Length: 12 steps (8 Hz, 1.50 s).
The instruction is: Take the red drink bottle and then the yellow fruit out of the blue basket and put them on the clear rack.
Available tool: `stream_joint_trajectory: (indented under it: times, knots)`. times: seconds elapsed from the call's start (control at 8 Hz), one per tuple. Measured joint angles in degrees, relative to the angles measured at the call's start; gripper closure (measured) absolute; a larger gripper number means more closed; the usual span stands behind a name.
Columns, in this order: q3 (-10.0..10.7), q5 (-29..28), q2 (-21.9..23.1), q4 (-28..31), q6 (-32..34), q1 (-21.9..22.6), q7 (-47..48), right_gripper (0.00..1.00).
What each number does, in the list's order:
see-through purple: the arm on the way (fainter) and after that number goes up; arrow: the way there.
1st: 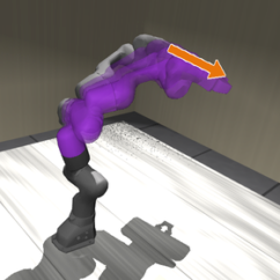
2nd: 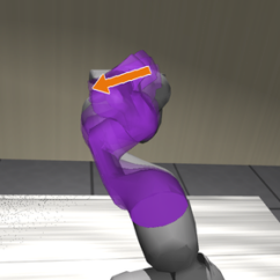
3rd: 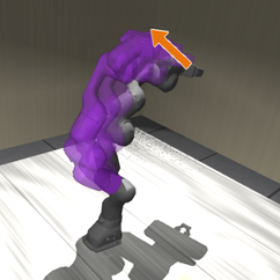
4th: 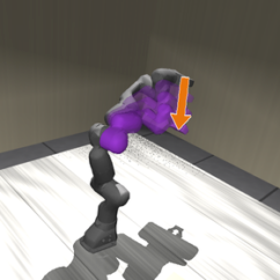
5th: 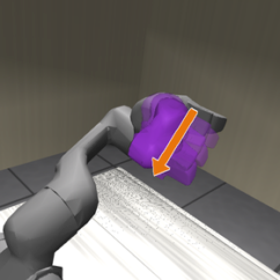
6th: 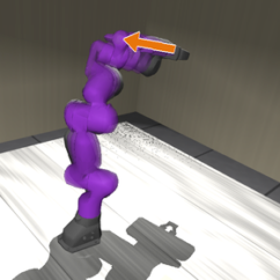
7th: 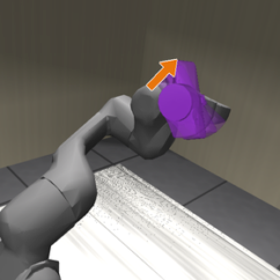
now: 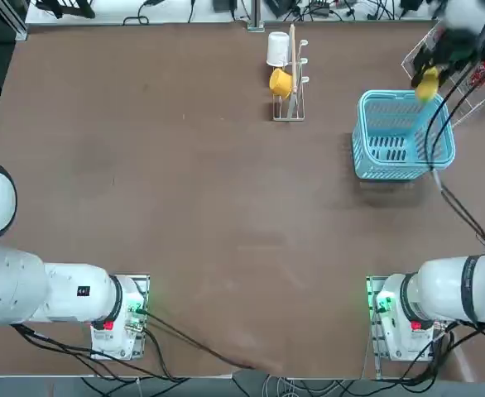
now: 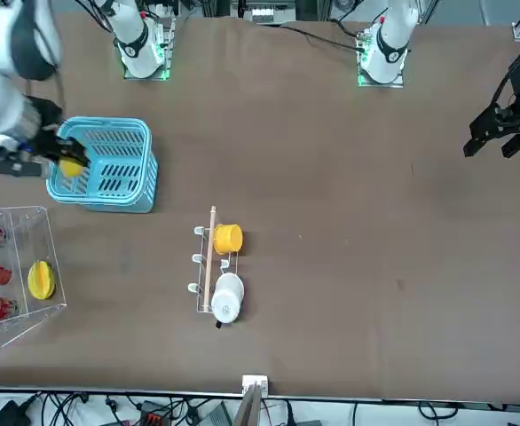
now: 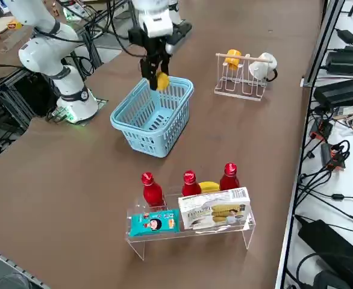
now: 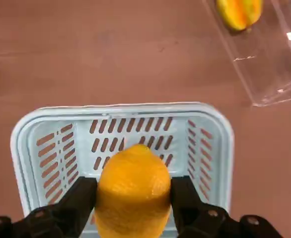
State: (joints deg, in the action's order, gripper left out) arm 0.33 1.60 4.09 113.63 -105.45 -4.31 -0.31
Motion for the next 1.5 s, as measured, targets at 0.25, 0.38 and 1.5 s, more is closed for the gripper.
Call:
stream_joint_trajectory:
  times: [0.25,0.38,1.5]
  knots:
    - [0.11,1.78,-4.16,-8.71,4.19,-2.88,-5.65,0.15]
    - [0.21,2.28,-7.20,-11.34,4.17,-4.80,-9.97,0.15]
    - [0.46,4.54,-31.07,-24.51,-11.73,-14.41,-30.22,0.15]
